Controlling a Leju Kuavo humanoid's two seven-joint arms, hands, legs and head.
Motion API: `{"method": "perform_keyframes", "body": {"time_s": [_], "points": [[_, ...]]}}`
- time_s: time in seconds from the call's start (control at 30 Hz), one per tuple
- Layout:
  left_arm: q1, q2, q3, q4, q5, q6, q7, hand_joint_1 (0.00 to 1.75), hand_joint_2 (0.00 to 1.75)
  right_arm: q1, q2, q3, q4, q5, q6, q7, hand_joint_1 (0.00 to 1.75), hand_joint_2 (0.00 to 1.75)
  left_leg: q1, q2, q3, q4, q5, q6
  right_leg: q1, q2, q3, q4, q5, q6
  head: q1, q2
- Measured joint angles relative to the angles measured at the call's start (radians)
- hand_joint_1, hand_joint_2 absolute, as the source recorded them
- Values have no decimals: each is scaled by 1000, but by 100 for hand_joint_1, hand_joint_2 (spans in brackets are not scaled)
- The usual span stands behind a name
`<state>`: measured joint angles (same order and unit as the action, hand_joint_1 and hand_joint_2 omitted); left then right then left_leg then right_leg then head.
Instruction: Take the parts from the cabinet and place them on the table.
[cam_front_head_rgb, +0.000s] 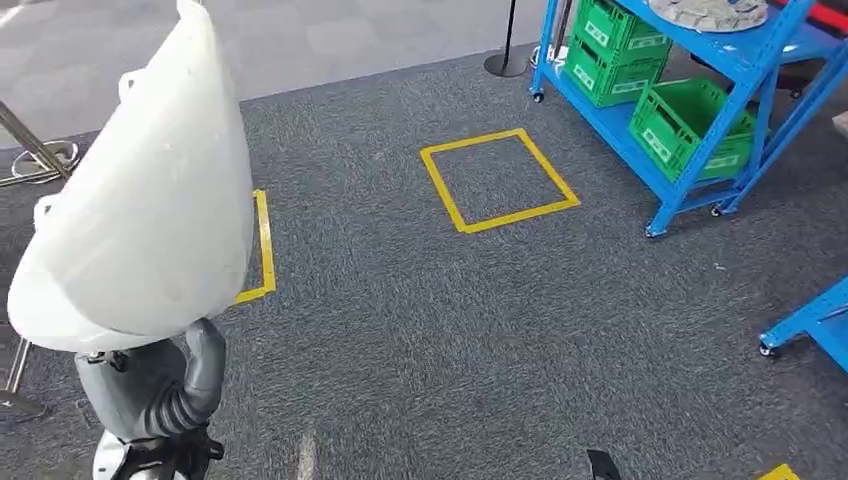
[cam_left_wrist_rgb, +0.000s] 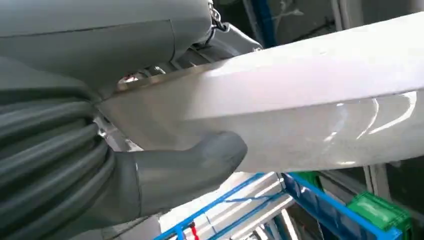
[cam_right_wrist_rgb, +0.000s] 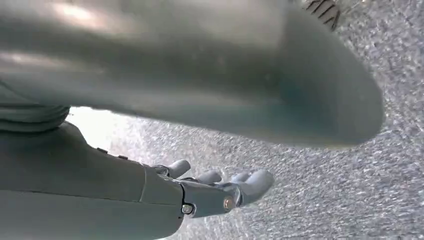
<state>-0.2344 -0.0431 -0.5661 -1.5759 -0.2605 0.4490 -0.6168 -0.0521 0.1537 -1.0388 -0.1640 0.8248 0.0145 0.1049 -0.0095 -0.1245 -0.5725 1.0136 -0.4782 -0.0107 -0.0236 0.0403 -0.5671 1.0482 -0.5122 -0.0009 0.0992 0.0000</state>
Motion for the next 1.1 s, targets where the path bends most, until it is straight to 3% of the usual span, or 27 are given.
{"method": "perform_keyframes", "body": {"time_s": [0.03,0.07,0.1,0.13,0.17,0.2,0.23,0.27,0.33,0.37,0.4,0.5,0.53,0.57,0.6,0.63,0.7,0.73,0.77,0.83,0.87,0.9,0.93,1.03,1.07,1.1], "points": [[0,0,0,0,0,-1,3,175,175,0,0,0,0,0,0,0,0,0,1,-8,-1,4,-2,-2,-7,-13,6,-5,4,-9,0,0],[0,1,0,0,0,-3,5,175,175,-1,1,0,0,0,0,1,0,0,-1,22,-2,17,-12,-3,-5,-20,8,-6,5,-14,2,0],[-6,1,0,0,0,-6,6,175,175,-1,0,0,0,0,0,1,0,0,-3,81,-36,79,-50,-9,-2,-31,7,-6,4,-19,-8,0],[-8,1,0,0,-2,-10,6,175,175,0,0,0,-1,0,0,2,0,0,-1,105,-71,148,-85,-13,1,-40,7,-6,3,-21,-6,0],[-8,1,0,1,-2,-11,7,175,175,2,0,0,-1,0,0,3,0,0,2,118,-121,244,-124,-15,5,-56,6,-6,1,-25,-8,0],[-8,1,0,2,-2,-13,8,175,175,4,0,-1,-1,0,-1,4,0,0,2,118,-155,307,-143,-14,8,-69,4,-6,0,-27,-8,0],[-8,1,0,4,-2,-17,10,175,175,4,0,-1,-2,0,-3,5,0,0,2,118,-163,320,-138,-11,10,-82,4,-6,0,-28,-7,0],[-8,1,0,6,-2,-19,11,175,175,4,0,-2,-2,0,-3,5,0,0,0,119,-145,285,-110,-6,12,-94,5,-6,-1,-29,-7,0],[-11,1,0,5,-2,-21,13,175,175,1,0,-2,-2,0,-3,5,0,0,-9,136,-50,120,-30,8,13,-116,12,-6,-3,-30,-8,0],[-17,0,0,5,-2,-23,13,175,175,0,1,-1,-2,0,-2,5,0,0,-20,184,8,24,-2,22,13,-126,18,-6,-5,-28,-8,0],[-23,-2,0,5,-2,-23,13,175,175,-1,2,-2,-2,0,-2,5,0,0,-24,197,11,5,-14,21,16,-138,20,-6,-10,-21,-6,0],[-30,-6,0,4,-2,-26,14,175,175,-3,3,-1,-2,2,-1,6,0,0,-32,165,7,-2,-12,32,5,-167,27,-13,-10,-5,-9,0],[-30,-6,0,3,-2,-27,15,175,175,-7,5,-2,-2,2,0,6,0,0,-30,150,13,-17,-4,41,8,-176,36,-17,-12,1,-9,0],[-31,-7,0,0,-2,-27,15,175,175,-7,5,-2,-3,2,1,5,0,0,-20,140,31,-31,15,40,6,-119,31,3,-16,8,-8,0],[-37,-8,0,2,-2,-27,14,175,175,-7,6,-1,-3,2,2,6,0,0,-15,132,30,-32,18,46,7,-69,8,48,-48,11,-10,0],[-38,-12,0,2,-2,-27,15,175,175,-5,6,-1,-3,3,2,6,0,0,-13,122,28,-32,19,47,6,-50,-24,112,-83,14,-3,0],[-35,-13,0,5,-2,-27,16,175,175,0,0,-1,-3,6,2,6,0,0,-11,95,24,-30,19,48,5,-43,-104,260,-142,21,0,0],[-33,-13,0,8,-2,-27,16,175,175,2,-1,-1,-3,6,1,6,0,0,-9,81,22,-27,19,47,5,-43,-126,290,-139,23,0,0],[-31,-13,0,10,-2,-27,17,175,175,2,-2,-2,-3,8,2,6,0,0,-6,68,22,-24,18,44,4,-43,-123,269,-113,25,0,0],[-31,-13,0,11,-2,-27,17,175,175,1,-2,-1,-3,11,3,6,0,0,3,40,21,-13,13,33,-2,-31,-53,110,-15,33,1,0],[-31,-13,0,11,-2,-27,16,175,175,1,-2,-1,-3,11,3,6,0,0,7,28,19,-4,8,25,-9,-2,-8,17,23,39,4,0],[-30,-13,0,11,-2,-27,16,175,175,0,-2,-1,-3,13,3,6,0,0,4,18,16,4,2,15,-6,40,-1,-2,8,44,14,0],[-31,-13,0,11,-2,-27,18,175,175,-1,-2,-1,-3,13,3,5,0,0,3,7,7,5,-5,8,-6,27,1,-8,9,23,19,0],[-30,-11,0,10,-2,-27,15,175,175,-4,-2,-1,-3,14,4,5,0,0,6,-16,7,-6,-2,-6,-2,-3,7,-11,11,-1,22,0],[-29,-10,0,10,-2,-27,17,175,175,-4,-1,-1,-3,15,4,5,0,0,7,9,8,7,-5,-7,-5,-18,14,-18,18,-11,26,0],[-30,-7,0,10,-2,-27,17,175,175,-3,-2,-1,-3,16,5,5,0,0,4,63,-8,43,-32,-10,-5,-26,16,-20,18,-17,22,0]]}}
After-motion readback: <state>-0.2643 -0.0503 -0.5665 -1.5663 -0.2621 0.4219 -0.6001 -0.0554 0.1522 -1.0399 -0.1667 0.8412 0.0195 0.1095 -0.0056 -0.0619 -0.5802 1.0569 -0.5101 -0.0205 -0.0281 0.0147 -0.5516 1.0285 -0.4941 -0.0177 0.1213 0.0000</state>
